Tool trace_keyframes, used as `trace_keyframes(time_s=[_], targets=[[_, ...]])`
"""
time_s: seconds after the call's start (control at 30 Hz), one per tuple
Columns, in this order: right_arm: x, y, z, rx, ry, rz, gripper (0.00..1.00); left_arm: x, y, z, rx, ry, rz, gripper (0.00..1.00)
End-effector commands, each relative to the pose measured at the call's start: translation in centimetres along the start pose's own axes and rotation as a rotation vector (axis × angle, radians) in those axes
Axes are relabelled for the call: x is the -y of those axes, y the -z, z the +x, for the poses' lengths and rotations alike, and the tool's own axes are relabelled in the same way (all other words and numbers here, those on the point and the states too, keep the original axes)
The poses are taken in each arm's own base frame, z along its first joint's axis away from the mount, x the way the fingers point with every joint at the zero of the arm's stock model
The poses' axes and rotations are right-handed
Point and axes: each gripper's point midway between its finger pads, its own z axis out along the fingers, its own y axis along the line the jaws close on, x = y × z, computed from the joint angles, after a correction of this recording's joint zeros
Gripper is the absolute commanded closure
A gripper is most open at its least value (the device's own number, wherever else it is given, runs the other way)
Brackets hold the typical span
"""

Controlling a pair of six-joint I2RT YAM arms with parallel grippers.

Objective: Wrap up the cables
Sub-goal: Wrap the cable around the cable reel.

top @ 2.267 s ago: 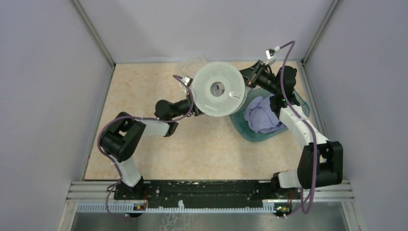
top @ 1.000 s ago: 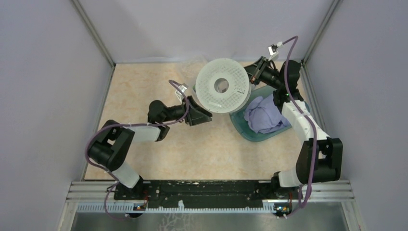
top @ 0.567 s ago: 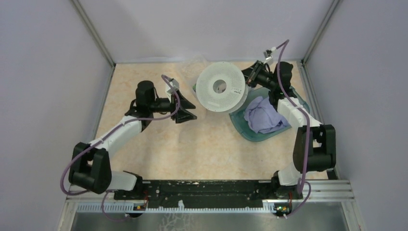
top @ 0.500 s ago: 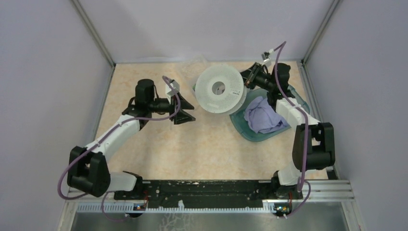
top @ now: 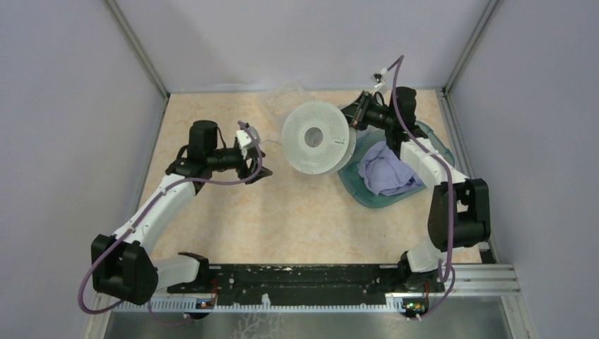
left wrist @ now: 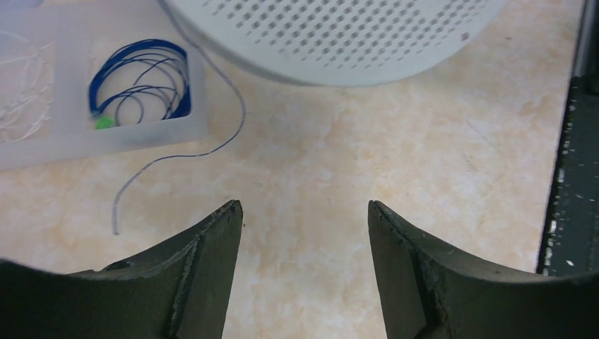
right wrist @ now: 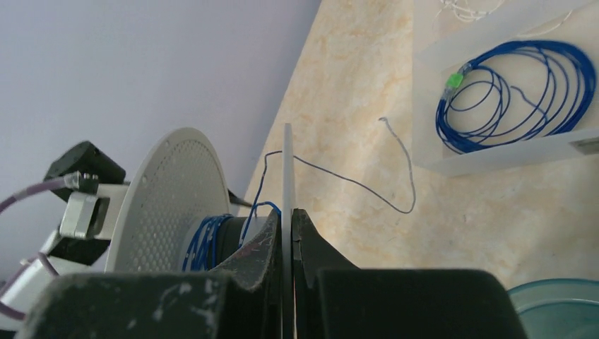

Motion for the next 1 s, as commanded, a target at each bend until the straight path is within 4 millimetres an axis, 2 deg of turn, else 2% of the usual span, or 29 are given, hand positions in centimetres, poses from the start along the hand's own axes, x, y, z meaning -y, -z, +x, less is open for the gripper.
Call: trace_keyframes(time_s=[0.0,0.23,0.4,0.5,0.63,0.77,0.87,0.97], targets=[[-8.8,2.9,-3.8,0.054,0.32,-0.085,1.0,-4.4,0.8,-1.4,0.029,-0.077,-0.125,0.28],[-14.3,6.4,-3.5,-0.022,0.487,-0.088,1.0,-6.5,-1.4,-0.6,0.059,-0.251,-0.045,0.17],[-18.0,9.0,-3.0,-0.046,0.59,-0.104,1.0,-6.7,-2.6,-2.2,0.117,-0.397,0.064,0.15],[-20.3,10.5,-3.1,-0.026,0.65,-0.118,1.0,-6.0,-3.6,-3.3,0.163,-0.404,0.168,0.14],[-22.5,12.0,-3.1,0.004,0.698,-0.135,1.0,-3.1,-5.1,-4.4,0.223,-0.332,0.328,0.13],[-23.6,12.7,-3.0,0.019,0.715,-0.142,1.0,1.8,-6.5,-5.0,0.254,-0.235,0.499,0.14],[-23.8,12.8,-3.2,0.028,0.716,-0.141,1.0,5.0,-7.4,-4.5,0.235,-0.146,0.589,0.14],[-23.9,12.7,-3.4,0.036,0.715,-0.137,1.0,6.7,-8.7,-3.3,0.165,-0.058,0.59,0.16]])
